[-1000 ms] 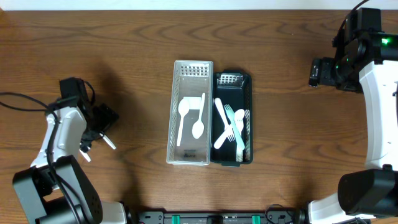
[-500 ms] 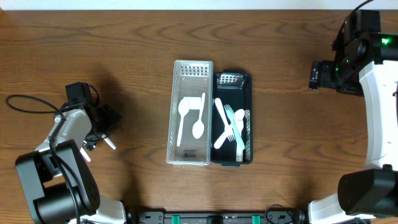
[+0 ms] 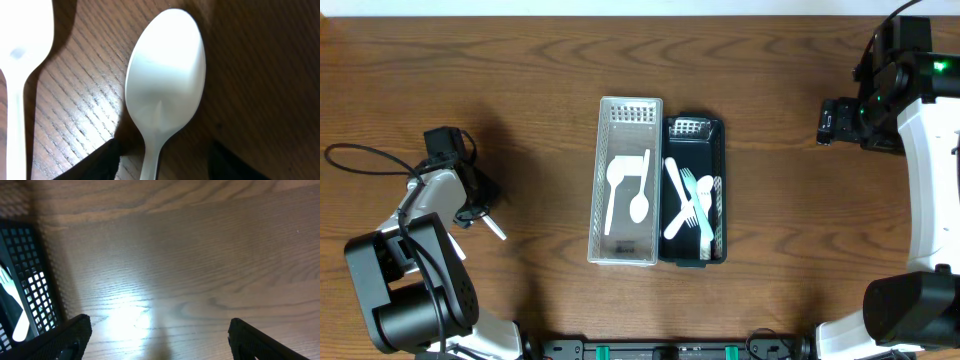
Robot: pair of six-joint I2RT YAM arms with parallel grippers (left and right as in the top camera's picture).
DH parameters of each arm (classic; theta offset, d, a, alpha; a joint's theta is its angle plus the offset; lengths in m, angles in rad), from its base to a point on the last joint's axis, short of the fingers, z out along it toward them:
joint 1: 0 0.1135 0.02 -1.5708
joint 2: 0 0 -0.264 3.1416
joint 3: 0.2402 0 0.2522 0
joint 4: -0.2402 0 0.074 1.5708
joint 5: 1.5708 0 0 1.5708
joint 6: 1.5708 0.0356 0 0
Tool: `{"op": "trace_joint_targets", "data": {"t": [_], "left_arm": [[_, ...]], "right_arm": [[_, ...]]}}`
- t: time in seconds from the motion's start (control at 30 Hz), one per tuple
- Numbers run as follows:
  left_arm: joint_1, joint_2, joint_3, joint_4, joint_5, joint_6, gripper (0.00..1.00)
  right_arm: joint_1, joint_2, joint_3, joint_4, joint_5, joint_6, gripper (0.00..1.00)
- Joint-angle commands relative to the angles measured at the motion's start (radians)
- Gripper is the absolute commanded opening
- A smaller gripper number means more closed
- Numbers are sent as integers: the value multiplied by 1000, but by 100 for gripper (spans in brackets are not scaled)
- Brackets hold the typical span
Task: Pack container
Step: 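Move the left gripper to the third white spoon and grasp it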
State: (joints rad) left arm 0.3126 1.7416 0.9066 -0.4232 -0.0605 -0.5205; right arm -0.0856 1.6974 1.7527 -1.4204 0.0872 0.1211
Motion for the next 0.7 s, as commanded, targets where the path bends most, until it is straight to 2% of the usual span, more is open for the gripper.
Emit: {"op": "trace_joint_targets", "data": {"t": [0.0, 0.2, 0.4, 0.5, 0.6, 0.67], "left_arm": [[0, 70, -39, -20, 77, -5, 45], [0, 70, -39, -32, 77, -5, 29], [0, 70, -39, -32, 77, -5, 19], [0, 70, -39, -31, 76, -5, 18], [0, 68, -39, -27, 71, -5, 6], [0, 63, -37, -27, 68, -5, 6]], "right_arm": [[1, 6, 1, -1, 15, -3, 91], [1, 6, 1, -1, 23, -3, 91], [1, 6, 1, -1, 30, -3, 91], [1, 6, 1, 1, 30, -2, 91], [1, 6, 1, 3, 29, -3, 91], [1, 6, 1, 3, 30, -3, 91]]}}
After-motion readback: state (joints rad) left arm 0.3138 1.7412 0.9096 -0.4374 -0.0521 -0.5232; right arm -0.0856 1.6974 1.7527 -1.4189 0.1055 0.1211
